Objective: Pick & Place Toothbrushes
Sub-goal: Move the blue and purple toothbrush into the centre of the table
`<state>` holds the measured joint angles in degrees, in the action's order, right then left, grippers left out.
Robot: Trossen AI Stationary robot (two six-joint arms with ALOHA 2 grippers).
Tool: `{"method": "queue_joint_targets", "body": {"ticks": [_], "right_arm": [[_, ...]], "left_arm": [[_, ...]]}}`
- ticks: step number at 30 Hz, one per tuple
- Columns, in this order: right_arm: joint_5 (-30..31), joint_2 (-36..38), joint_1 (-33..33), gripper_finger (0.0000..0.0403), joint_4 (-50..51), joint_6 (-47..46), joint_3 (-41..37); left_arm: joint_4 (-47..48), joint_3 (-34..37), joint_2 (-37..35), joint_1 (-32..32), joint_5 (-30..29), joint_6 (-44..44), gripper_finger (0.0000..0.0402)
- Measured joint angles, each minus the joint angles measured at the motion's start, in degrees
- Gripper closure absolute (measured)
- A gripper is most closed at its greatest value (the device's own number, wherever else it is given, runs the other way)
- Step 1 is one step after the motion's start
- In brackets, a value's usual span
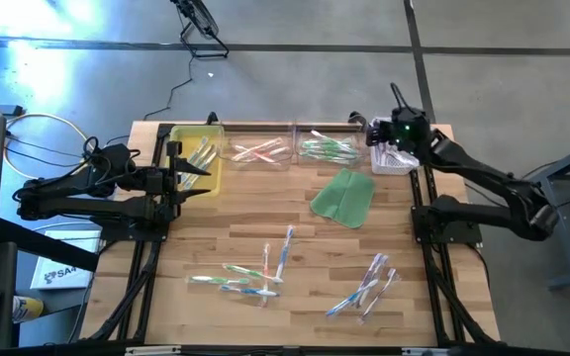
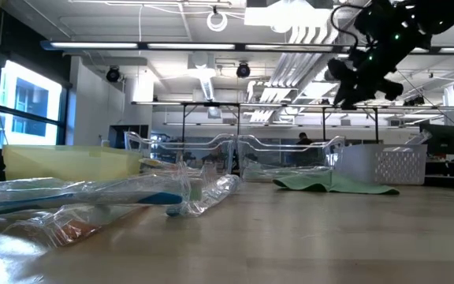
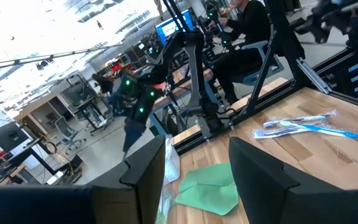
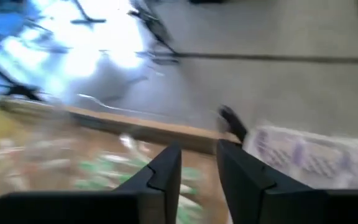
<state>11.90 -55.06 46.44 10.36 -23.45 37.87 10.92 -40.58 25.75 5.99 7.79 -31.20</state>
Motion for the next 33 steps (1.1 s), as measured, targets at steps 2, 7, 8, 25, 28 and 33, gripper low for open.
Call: {"method": "queue_joint_targets", "body": {"ticks": [2, 7, 8, 25, 28, 33], "right_arm": [[-1.9, 0.8, -1.7, 0.033, -1.1, 1.2, 0.0], [-4.9, 2.2, -6.7, 0.0374, -4.0, 5.3, 0.0], [-5.3, 2.3, -7.9, 0.0383, -4.5, 6.0, 0.0], [-2.8, 2.6, -32.5, 0.04, -19.2, 15.6, 0.0], [-2.8, 2.6, -35.9, 0.04, -19.4, 16.2, 0.0], [1.4, 2.6, -41.9, 0.04, -19.6, 16.2, 0.0]], "left_arm": [[0.0, 0.0, 0.0, 0.0, 0.0, 0.0, 0.023], [0.0, 0.0, 0.0, 0.0, 0.0, 0.0, 0.023], [0.1, 0.0, 0.0, 0.0, 0.0, 0.0, 0.023], [2.2, 0.0, 0.0, 0.0, 0.0, 0.0, 0.023], [2.2, 0.0, 0.0, 0.0, 0.0, 0.0, 0.023], [2.2, 0.0, 0.0, 0.0, 0.3, 0.2, 0.023]]}}
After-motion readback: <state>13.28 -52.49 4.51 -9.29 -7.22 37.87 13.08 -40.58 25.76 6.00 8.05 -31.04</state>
